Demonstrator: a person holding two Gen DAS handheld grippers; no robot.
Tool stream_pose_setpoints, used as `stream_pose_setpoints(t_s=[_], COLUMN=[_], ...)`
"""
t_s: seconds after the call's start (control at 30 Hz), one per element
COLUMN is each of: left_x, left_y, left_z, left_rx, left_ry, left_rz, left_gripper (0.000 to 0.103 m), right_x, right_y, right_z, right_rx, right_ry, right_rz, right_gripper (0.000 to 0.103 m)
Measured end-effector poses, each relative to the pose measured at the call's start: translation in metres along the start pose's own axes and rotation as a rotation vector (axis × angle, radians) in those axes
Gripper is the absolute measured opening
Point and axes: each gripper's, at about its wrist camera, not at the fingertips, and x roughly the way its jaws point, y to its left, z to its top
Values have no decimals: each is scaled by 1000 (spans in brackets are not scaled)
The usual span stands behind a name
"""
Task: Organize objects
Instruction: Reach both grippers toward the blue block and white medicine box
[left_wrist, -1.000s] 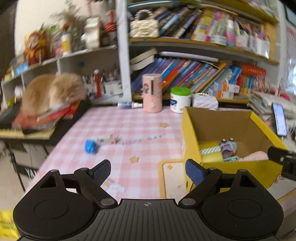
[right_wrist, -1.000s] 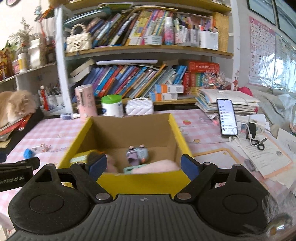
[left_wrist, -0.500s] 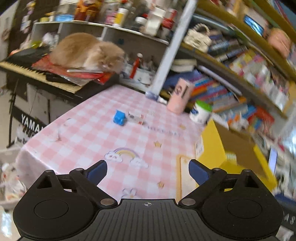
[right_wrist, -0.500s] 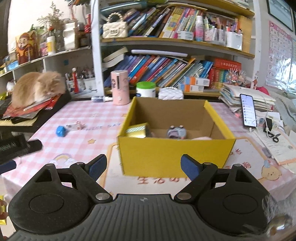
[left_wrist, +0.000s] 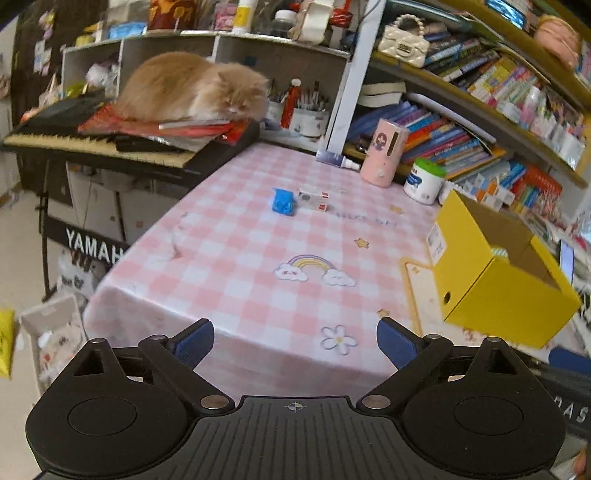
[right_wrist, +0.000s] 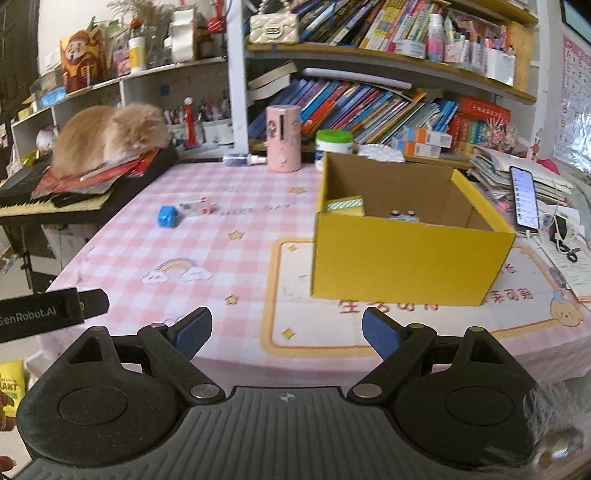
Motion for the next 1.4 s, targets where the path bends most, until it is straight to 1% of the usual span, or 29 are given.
stream_pose_setpoints(t_s=[0.07, 0.17, 0.23, 0.4, 0.7, 0.83, 1.0, 1.17, 1.23, 1.27, 1.4], left_x=[-4, -9, -10, -11, -3, 7, 27, 50, 61, 65, 86], left_y=[5, 17, 25, 34, 43, 44, 42, 37, 36, 35, 31], left_z=[-2, -3, 0, 0, 4, 8, 22, 36, 42, 44, 57], left_rx=[27, 15, 9, 71, 94, 115, 123, 134, 131, 130, 129], left_ry=[-3, -6, 13, 58, 79, 88, 99, 106, 116, 117, 125], left_rz=[11, 11, 17, 59, 80, 90, 88, 94, 92, 95, 114], left_gripper=[97, 97, 97, 97, 97, 97, 97, 97, 97, 97, 97], right_x=[0, 1, 3, 9, 20, 33, 54, 80, 97, 97, 124], right_y=[8, 19, 27, 46, 67, 69, 71, 68, 68, 68, 67], right_z=[-3, -4, -4, -3, 5, 8, 14, 29, 39, 39, 53], right_rx=[-3, -6, -9, -27, -74, -70, -68, -52, -60, -60, -65], right_ry=[7, 17, 23, 40, 45, 60, 77, 94, 108, 108, 122], right_rz=[6, 18, 29, 59, 101, 109, 116, 117, 126, 126, 136], right_gripper=[89, 89, 89, 89, 89, 89, 89, 89, 89, 89, 89])
